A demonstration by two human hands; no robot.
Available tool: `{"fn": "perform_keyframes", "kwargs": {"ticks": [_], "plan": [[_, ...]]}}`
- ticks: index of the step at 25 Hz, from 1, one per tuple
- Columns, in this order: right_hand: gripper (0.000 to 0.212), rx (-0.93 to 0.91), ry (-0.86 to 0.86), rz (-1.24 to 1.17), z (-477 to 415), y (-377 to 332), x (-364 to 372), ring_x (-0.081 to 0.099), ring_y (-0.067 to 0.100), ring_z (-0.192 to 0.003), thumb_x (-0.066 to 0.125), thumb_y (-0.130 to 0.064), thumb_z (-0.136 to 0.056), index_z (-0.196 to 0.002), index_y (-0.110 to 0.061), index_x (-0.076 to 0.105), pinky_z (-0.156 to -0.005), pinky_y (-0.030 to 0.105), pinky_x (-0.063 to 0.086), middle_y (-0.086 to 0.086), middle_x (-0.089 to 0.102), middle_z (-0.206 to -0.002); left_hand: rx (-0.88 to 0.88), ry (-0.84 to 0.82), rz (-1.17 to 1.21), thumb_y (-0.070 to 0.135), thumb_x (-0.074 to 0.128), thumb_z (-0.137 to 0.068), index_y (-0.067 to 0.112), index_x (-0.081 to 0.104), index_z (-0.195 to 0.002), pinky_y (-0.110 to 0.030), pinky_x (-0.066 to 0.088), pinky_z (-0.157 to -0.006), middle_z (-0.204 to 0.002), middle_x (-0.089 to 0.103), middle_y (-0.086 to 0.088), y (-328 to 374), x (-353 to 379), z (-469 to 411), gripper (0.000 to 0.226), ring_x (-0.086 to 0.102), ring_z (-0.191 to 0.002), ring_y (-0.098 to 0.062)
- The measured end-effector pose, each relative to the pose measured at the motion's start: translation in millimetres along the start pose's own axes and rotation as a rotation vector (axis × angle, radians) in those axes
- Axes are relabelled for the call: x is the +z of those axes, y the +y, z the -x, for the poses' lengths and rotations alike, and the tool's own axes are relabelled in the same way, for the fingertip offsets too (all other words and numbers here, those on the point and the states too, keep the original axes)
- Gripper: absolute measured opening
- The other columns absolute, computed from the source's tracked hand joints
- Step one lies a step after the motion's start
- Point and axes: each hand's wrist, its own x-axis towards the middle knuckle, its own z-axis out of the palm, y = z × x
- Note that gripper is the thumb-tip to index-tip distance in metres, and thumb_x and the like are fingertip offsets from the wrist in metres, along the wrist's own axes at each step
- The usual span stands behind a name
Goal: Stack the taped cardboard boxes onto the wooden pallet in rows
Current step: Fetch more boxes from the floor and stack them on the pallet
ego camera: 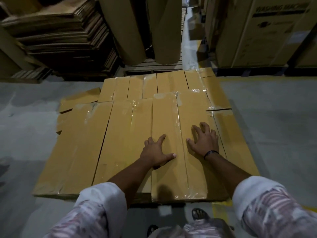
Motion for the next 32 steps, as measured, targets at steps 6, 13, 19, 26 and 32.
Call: {"fn": "perform_keyframes", "kwargs": {"ticks": [6, 13, 19, 26, 32], "plan": [[0.078, 0.028, -0.174, 0.0, -20.2, 6.5, 14.3, 0.022, 0.042, -0.141, 0.069, -0.058, -0.084, -0.151, -0.036, 0.036, -0.115, 0.055, 0.029, 0.001, 0.005, -0.165, -0.044, -0.091, -0.012, 0.071, 0.069, -0.081, 0.037, 0.019, -0.161, -0.057, 0.034, -0.114, -0.165, 0.014, -0.018, -3.0, 5.3, -24.0, 0.1, 0.016, -0.149, -0.042], [0.089, 0.033, -0.338, 0.116, -13.9, 5.0, 24.4, -0.006, 0.052, -0.148, 0.064, -0.061, -0.088, -0.159, -0.037, 0.015, -0.118, 0.064, 0.019, 0.004, -0.019, -0.167, 0.046, -0.173, -0.338, 0.067, 0.07, -0.082, 0.034, -0.001, -0.164, -0.057, 0.024, -0.121, -0.171, -0.015, -0.008, -21.3, 25.7, -6.2, 0.113, 0.002, -0.154, -0.041], [0.092, -0.002, -0.368, 0.215, 31.3, 7.6, 28.9, -0.018, 0.052, -0.148, 0.054, -0.07, -0.088, -0.16, -0.037, 0.005, -0.117, 0.069, 0.015, 0.004, -0.021, -0.167, 0.144, -0.22, -0.345, 0.071, 0.075, -0.073, 0.034, -0.013, -0.162, -0.056, 0.012, -0.125, -0.168, -0.028, -0.004, -40.8, 39.3, 21.8, 0.131, -0.016, -0.156, -0.037], [0.09, -0.02, -0.37, 0.276, 100.0, 15.4, 38.3, -0.022, 0.046, -0.149, 0.042, -0.074, -0.091, -0.16, -0.036, -0.001, -0.115, 0.07, 0.021, 0.001, -0.021, -0.167, 0.288, -0.215, -0.444, 0.073, 0.083, -0.062, 0.033, -0.019, -0.16, -0.052, 0.007, -0.125, -0.165, -0.032, -0.01, -62.4, 57.8, 58.0, 0.147, -0.021, -0.154, -0.04], [0.121, -0.085, -0.441, 0.368, 139.5, 22.3, 43.8, -0.028, 0.036, -0.149, 0.04, -0.099, -0.066, -0.158, -0.04, -0.012, -0.114, 0.073, 0.011, -0.003, -0.032, -0.164, 0.362, -0.146, -0.486, 0.063, 0.087, -0.065, 0.034, -0.015, -0.161, -0.051, 0.024, -0.122, -0.167, -0.028, -0.011, -73.1, 61.7, 68.8, 0.143, -0.014, -0.156, -0.039]]}}
